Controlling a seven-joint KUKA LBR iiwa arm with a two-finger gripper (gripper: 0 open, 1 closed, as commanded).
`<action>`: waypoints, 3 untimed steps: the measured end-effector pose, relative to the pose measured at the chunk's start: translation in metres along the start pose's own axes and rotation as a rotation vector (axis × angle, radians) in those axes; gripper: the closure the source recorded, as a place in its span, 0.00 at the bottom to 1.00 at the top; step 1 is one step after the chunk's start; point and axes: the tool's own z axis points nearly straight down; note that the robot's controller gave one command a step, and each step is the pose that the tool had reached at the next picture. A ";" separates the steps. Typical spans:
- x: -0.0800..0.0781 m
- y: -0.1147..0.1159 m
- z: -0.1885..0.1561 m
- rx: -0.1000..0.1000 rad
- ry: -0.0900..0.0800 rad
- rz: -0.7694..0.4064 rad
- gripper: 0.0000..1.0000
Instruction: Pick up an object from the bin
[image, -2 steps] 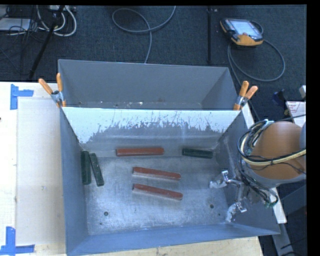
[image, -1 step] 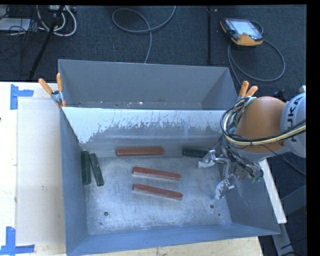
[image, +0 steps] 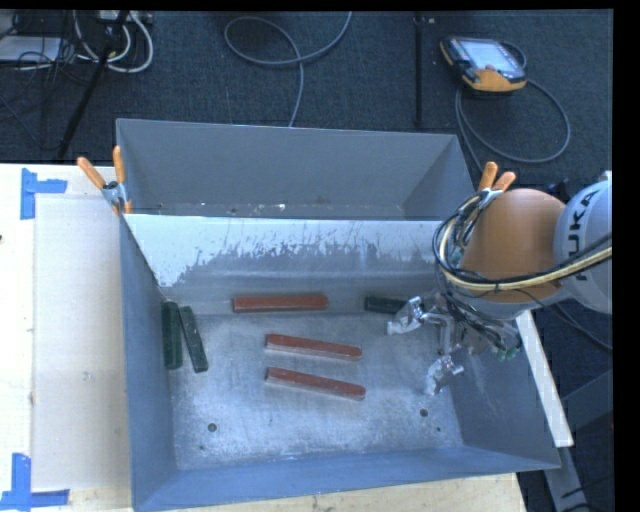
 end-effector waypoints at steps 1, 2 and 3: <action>-0.013 0.039 0.011 0.000 0.006 -0.094 0.00; -0.048 0.109 0.010 0.002 -0.005 -0.079 1.00; -0.048 0.109 0.010 0.002 -0.005 -0.079 1.00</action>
Offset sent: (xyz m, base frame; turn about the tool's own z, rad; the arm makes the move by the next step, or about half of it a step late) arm 0.0040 0.1175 -0.0152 -0.0778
